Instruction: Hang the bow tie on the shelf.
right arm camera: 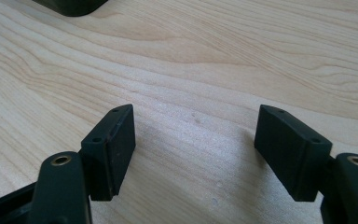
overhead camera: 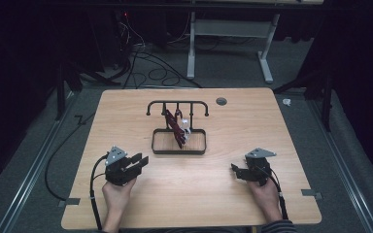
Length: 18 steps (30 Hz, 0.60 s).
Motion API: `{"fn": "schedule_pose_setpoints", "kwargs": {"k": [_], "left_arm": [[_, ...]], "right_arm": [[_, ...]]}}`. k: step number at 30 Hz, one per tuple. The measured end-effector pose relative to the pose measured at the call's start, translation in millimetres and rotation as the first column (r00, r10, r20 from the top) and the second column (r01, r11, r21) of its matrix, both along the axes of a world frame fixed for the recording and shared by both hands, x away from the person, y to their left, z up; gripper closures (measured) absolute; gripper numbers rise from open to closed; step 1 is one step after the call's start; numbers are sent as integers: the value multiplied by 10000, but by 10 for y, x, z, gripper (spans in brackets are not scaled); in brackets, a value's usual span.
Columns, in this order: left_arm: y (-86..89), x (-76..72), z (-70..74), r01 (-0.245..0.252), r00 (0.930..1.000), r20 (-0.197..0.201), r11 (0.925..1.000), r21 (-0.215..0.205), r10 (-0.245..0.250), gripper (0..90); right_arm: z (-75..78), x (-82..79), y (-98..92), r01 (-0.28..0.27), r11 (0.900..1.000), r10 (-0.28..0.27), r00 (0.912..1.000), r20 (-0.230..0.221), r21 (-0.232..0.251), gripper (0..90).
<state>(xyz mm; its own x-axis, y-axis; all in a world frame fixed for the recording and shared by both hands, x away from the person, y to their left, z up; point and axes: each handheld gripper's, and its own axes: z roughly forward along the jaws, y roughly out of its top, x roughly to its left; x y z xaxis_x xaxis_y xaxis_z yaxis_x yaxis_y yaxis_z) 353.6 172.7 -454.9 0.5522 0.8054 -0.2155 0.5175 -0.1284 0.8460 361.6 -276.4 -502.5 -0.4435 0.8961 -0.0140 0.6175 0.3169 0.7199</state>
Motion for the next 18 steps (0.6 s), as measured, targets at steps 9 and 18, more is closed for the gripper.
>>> {"fn": "schedule_pose_setpoints", "kwargs": {"k": [9, 18], "left_arm": [[5, -46, -201, -122, 9990, -434, 9999, -115, 117, 653], [10, -75, -283, -191, 9981, -596, 9998, -110, 184, 654]], "right_arm": [[0, 0, 0, 0, 10000, 0, 10000, 2, -3, 302], [0, 0, 0, -3, 10000, 3, 10000, 6, -4, 302]]}}
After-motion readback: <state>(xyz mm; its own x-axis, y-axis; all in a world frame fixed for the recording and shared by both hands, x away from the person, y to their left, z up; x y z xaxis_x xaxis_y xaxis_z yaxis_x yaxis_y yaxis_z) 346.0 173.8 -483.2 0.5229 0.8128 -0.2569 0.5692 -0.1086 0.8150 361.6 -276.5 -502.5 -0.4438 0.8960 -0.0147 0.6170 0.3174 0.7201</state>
